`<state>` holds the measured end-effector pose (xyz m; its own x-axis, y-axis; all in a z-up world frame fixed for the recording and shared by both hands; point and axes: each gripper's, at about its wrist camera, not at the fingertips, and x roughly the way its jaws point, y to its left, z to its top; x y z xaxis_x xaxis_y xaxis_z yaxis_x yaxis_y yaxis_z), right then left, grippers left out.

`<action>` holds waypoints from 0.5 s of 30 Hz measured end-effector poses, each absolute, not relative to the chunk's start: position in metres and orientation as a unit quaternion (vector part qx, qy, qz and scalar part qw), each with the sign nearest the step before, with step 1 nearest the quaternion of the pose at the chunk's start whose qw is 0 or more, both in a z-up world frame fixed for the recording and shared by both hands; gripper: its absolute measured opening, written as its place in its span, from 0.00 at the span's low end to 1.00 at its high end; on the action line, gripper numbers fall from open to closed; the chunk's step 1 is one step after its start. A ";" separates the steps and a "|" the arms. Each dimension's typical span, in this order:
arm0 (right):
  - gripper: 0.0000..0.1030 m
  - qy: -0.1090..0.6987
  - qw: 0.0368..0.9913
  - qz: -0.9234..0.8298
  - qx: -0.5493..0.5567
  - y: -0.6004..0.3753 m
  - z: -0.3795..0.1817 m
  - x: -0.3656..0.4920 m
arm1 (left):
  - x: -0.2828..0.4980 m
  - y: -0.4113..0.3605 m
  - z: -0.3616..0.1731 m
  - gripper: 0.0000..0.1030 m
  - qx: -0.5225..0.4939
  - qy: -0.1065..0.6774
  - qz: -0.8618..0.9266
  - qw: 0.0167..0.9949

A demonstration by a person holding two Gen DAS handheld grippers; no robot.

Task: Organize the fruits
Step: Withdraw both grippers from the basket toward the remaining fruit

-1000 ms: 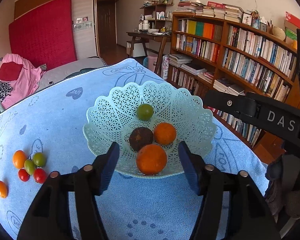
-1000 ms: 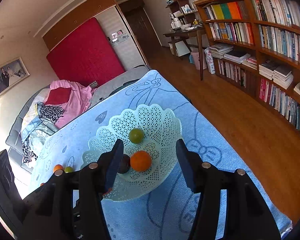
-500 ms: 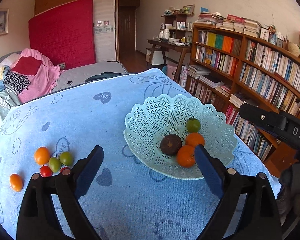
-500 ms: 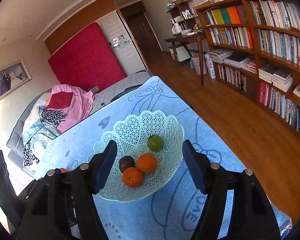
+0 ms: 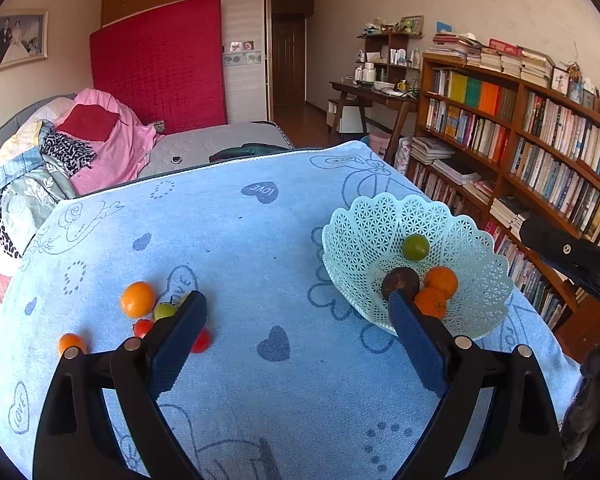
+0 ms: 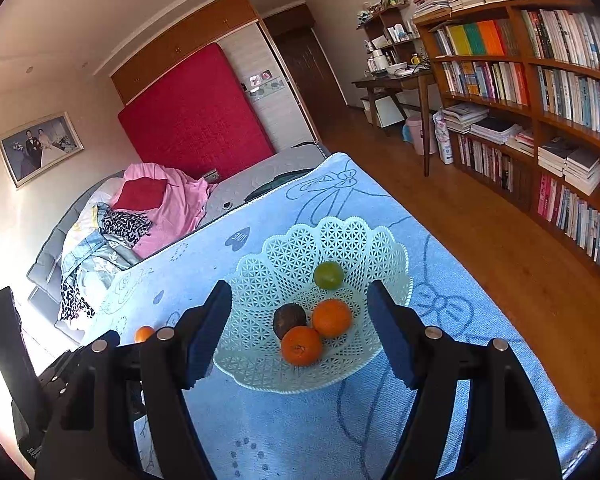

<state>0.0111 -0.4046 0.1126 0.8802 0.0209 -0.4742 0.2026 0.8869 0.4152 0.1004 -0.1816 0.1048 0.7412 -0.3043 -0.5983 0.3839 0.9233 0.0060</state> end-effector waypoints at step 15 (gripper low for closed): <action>0.71 0.254 0.945 -0.002 0.207 -0.365 0.108 0.019 | 0.105 -0.104 0.105 0.89 0.047 0.306 -0.113 0.944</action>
